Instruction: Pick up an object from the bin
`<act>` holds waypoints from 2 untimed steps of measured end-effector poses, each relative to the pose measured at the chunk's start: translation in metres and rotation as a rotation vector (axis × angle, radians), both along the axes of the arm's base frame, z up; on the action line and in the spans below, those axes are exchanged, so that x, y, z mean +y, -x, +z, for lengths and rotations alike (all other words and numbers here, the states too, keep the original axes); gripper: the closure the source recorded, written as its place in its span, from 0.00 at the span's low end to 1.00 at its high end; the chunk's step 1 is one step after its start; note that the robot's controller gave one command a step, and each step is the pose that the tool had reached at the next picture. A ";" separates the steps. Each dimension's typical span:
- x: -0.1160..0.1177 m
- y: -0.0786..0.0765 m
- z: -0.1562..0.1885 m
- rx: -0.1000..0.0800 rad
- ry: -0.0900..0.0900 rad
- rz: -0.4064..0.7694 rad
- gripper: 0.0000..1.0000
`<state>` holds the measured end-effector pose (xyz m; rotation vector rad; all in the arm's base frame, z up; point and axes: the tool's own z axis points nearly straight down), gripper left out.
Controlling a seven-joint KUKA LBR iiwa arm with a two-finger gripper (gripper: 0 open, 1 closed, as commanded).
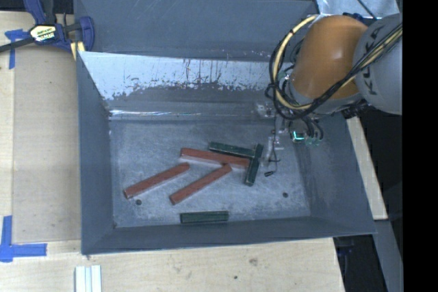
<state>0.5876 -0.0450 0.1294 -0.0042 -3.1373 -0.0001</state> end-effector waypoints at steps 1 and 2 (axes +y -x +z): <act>0.000 -0.002 0.004 -0.008 0.001 0.001 0.00; 0.052 -0.004 -0.056 -0.005 -0.001 -0.045 0.00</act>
Offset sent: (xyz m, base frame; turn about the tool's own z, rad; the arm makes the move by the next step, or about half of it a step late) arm 0.0130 0.0550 -0.0594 0.0781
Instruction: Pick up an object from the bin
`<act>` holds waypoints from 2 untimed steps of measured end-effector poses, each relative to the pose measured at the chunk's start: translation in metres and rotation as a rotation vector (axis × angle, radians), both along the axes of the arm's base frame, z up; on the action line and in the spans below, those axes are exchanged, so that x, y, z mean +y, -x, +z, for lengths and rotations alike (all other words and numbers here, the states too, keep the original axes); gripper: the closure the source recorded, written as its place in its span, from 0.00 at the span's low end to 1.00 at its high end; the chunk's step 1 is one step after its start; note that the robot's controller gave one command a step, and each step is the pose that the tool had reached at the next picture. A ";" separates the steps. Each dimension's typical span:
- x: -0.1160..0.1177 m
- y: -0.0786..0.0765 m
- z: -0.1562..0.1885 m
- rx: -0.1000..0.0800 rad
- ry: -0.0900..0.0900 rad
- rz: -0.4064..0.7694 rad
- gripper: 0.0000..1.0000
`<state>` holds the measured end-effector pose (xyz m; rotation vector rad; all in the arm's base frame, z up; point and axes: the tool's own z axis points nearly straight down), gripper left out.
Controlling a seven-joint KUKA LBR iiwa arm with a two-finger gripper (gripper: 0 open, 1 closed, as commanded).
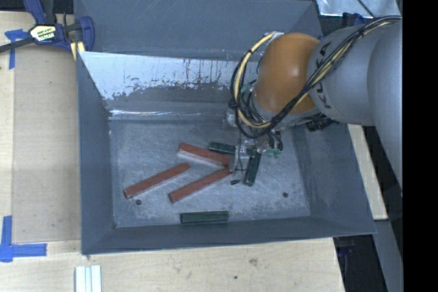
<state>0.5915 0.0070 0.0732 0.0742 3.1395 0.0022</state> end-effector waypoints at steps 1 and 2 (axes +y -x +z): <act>-0.011 0.015 -0.002 -0.002 0.001 0.116 0.00; 0.054 0.063 0.001 -0.005 -0.002 0.067 1.00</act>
Offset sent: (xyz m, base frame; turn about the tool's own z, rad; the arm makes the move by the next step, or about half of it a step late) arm -0.0648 0.0522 -0.0032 -0.0638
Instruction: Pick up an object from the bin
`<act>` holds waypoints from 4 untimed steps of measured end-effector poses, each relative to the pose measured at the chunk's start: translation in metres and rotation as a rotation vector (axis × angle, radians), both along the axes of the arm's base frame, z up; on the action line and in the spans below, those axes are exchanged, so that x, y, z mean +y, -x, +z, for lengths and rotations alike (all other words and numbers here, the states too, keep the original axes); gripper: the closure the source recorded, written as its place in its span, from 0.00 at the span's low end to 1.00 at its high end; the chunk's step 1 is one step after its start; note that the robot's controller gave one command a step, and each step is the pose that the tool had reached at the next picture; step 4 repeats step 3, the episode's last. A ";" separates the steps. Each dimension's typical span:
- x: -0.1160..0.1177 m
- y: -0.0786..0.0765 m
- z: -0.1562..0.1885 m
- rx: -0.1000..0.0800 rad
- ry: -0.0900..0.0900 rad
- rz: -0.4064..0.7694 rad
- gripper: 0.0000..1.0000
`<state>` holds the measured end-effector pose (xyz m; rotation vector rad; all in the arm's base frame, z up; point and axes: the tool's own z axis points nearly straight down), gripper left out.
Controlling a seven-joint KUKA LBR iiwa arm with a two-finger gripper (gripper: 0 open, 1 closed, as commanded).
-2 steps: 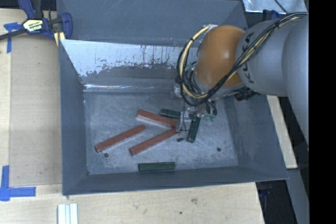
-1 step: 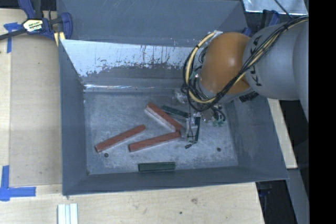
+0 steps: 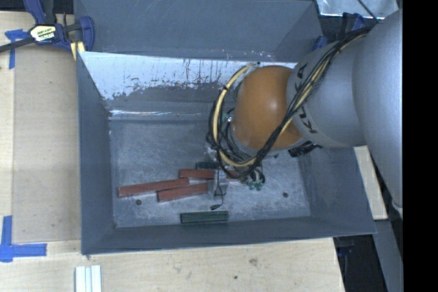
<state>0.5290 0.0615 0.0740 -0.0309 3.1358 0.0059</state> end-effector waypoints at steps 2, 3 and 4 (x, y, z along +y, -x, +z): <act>0.014 0.006 0.049 0.009 0.005 -0.050 1.00; 0.015 -0.006 0.171 0.006 0.004 -0.021 1.00; 0.015 -0.006 0.171 0.006 0.004 -0.021 1.00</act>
Offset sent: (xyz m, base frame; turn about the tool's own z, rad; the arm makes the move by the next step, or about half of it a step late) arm -0.0100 0.0431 0.1385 0.1203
